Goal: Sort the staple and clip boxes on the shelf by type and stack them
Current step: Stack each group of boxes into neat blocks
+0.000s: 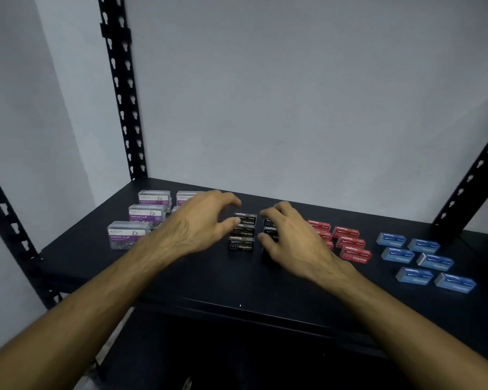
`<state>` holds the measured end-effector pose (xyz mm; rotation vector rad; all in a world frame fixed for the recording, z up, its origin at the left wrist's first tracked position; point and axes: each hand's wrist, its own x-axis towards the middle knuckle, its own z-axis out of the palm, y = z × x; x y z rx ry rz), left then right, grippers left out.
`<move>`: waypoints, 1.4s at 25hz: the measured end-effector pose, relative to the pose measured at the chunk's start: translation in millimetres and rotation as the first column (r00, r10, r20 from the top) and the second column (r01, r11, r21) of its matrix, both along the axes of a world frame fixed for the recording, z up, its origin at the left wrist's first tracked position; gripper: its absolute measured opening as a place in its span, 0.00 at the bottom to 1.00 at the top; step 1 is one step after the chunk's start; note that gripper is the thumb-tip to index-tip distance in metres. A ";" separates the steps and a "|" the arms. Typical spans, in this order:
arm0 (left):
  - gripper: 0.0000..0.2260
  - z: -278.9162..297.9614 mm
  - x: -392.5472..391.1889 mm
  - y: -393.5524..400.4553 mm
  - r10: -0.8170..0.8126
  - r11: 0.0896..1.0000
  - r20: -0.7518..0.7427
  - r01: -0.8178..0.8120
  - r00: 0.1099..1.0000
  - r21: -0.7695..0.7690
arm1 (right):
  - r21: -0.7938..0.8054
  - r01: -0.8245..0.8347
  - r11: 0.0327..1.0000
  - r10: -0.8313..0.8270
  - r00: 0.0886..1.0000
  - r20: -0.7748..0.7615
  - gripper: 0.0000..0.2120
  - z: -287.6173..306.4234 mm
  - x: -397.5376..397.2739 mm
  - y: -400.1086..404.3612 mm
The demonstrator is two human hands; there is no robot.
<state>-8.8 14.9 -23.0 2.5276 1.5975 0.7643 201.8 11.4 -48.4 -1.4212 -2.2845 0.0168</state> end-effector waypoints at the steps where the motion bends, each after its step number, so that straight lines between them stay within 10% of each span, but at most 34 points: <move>1: 0.16 4.4 -7.8 -1.4 -0.005 1.000 0.011 0.005 1.000 -0.007 | 0.004 -0.021 1.000 0.021 1.000 -0.004 0.21 3.1 -7.6 -0.3; 14: 0.20 -7.6 -164.4 -18.0 0.253 0.953 -0.075 -0.262 0.965 -0.152 | -0.022 -0.255 0.967 0.256 0.963 0.083 0.21 -2.8 -119.8 11.1; 35: 0.12 -47.7 -149.8 -14.5 0.117 0.981 0.213 -0.079 0.970 -0.178 | -0.053 -0.203 0.978 0.205 0.977 0.056 0.16 -19.2 -100.6 -5.2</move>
